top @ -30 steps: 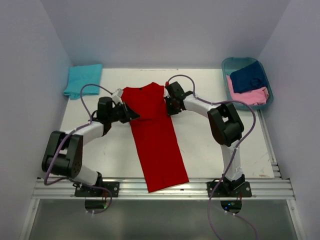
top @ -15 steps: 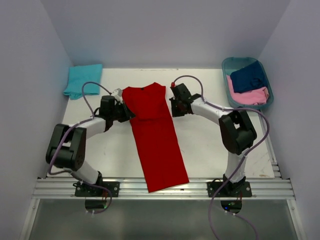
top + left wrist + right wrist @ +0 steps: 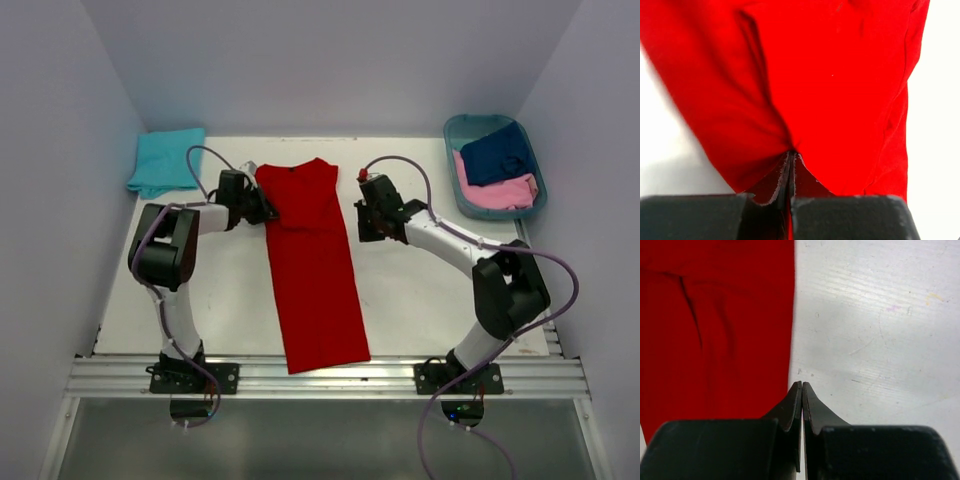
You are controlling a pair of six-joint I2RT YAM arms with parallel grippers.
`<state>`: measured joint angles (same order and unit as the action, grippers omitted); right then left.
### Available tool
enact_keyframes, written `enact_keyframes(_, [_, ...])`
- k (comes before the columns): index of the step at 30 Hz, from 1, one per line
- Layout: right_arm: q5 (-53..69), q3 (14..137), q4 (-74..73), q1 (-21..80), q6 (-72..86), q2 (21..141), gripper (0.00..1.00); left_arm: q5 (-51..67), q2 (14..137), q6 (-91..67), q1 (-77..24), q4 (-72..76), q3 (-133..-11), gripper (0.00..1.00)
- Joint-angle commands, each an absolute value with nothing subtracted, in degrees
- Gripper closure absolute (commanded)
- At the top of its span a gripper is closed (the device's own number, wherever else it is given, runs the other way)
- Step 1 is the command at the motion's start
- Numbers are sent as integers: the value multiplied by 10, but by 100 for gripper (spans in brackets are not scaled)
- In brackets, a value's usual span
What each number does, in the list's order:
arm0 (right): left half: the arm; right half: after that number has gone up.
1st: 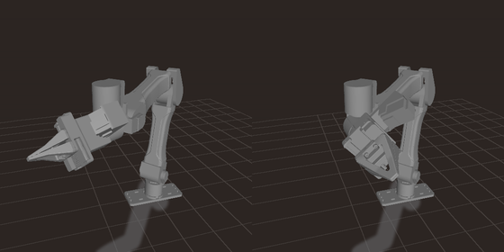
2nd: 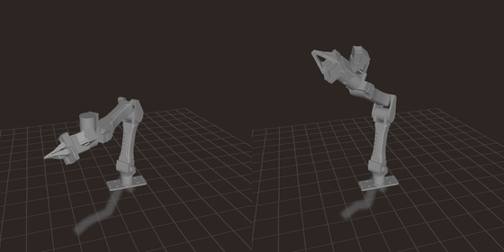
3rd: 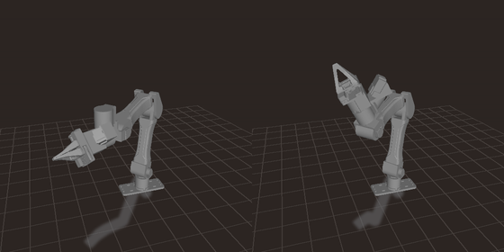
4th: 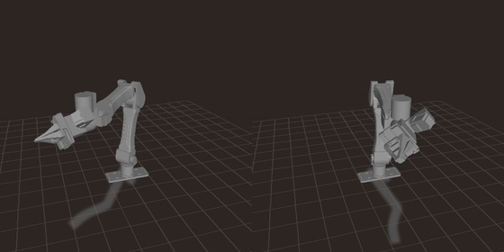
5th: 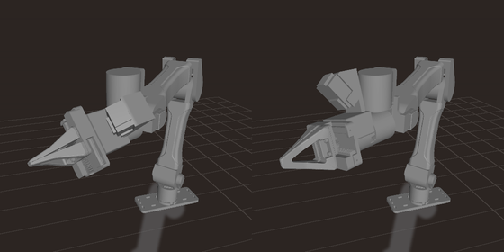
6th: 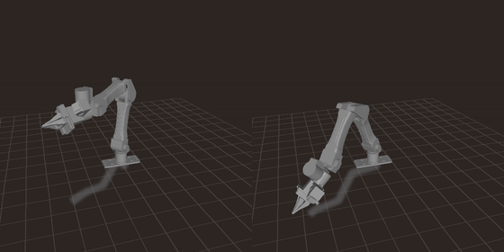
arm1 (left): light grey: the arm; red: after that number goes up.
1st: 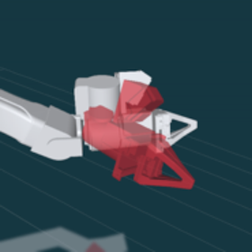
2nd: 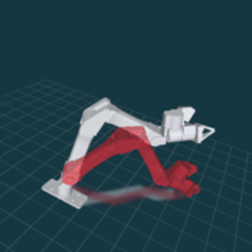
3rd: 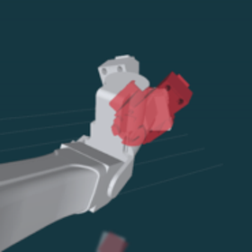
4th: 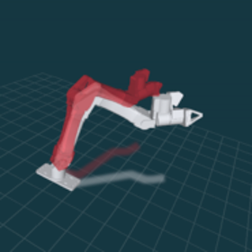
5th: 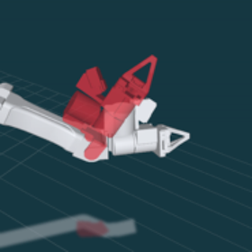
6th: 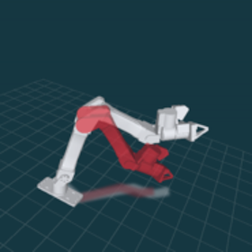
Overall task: Fold and stack the t-shirts
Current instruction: Rotate the tshirt 90 degrees, then grab the bottom of the folded rectangular tshirt with both arms
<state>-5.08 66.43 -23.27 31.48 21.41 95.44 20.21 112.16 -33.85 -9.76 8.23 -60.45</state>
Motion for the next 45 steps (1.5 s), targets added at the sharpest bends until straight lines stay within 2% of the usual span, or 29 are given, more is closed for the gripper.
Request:
enact_keyframes(1, [-80, 658, -248, 315, 225, 919, 100, 222, 1203, -328, -96, 64, -665, 100])
enact_keyframes(7, [-98, 650, -266, 315, 232, 886, 100, 278, 1301, -328, -99, 23, -795, 100])
enact_keyframes(10, [-102, 637, -259, 315, 230, 871, 100, 305, 1307, -338, -102, 29, -832, 100])
enact_keyframes(12, [-102, 624, -245, 315, 228, 857, 100, 323, 1276, -351, -103, 83, -804, 100])
enact_keyframes(15, [-89, 606, -221, 315, 231, 839, 100, 310, 1146, -355, -103, 163, -725, 100])
enact_keyframes(16, [-84, 600, -215, 316, 233, 835, 100, 302, 1068, -350, -103, 165, -711, 100])
enact_keyframes(18, [-77, 595, -214, 315, 238, 827, 100, 279, 992, -340, -103, 141, -673, 100])
enact_keyframes(19, [-73, 592, -214, 316, 243, 824, 100, 276, 924, -341, -103, 131, -657, 95])
enact_keyframes(20, [-63, 589, -214, 315, 246, 820, 100, 269, 892, -345, -103, 117, -618, 53])
enact_keyframes(21, [-44, 576, -214, 317, 259, 810, 90, 273, 835, -345, -105, 77, -572, 35])
enact_keyframes(22, [-31, 566, -211, 317, 266, 803, 83, 273, 807, -345, -105, 64, -571, 34])
enact_keyframes(23, [-20, 541, -200, 324, 272, 795, 73, 286, 783, -346, -105, 35, -519, 15])
enact_keyframes(24, [-12, 529, -196, 331, 286, 787, 58, 293, 760, -347, -105, 24, -491, 2])
enact_keyframes(25, [-2, 519, -195, 350, 293, 774, 49, 318, 720, -346, -105, 11, -463, 0])
enact_keyframes(26, [-3, 509, -196, 362, 301, 766, 35, 329, 703, -344, -105, 2, -413, 0])
enact_keyframes(29, [-4, 469, -204, 417, 337, 741, 23, 387, 637, -354, -107, -47, -307, 0])
enact_keyframes(34, [-2, 396, -214, 476, 427, 694, 25, 457, 549, -377, -111, -82, -185, 1])
enact_keyframes(38, [-2, 356, -216, 515, 488, 655, 28, 478, 513, -400, -127, -115, -120, 16])
enact_keyframes(42, [-12, 335, -232, 555, 533, 655, 29, 449, 475, -416, -165, -168, -107, 17])
enact_keyframes(45, [-5, 319, -210, 562, 553, 678, 32, 455, 477, -422, -178, -177, -82, 23])
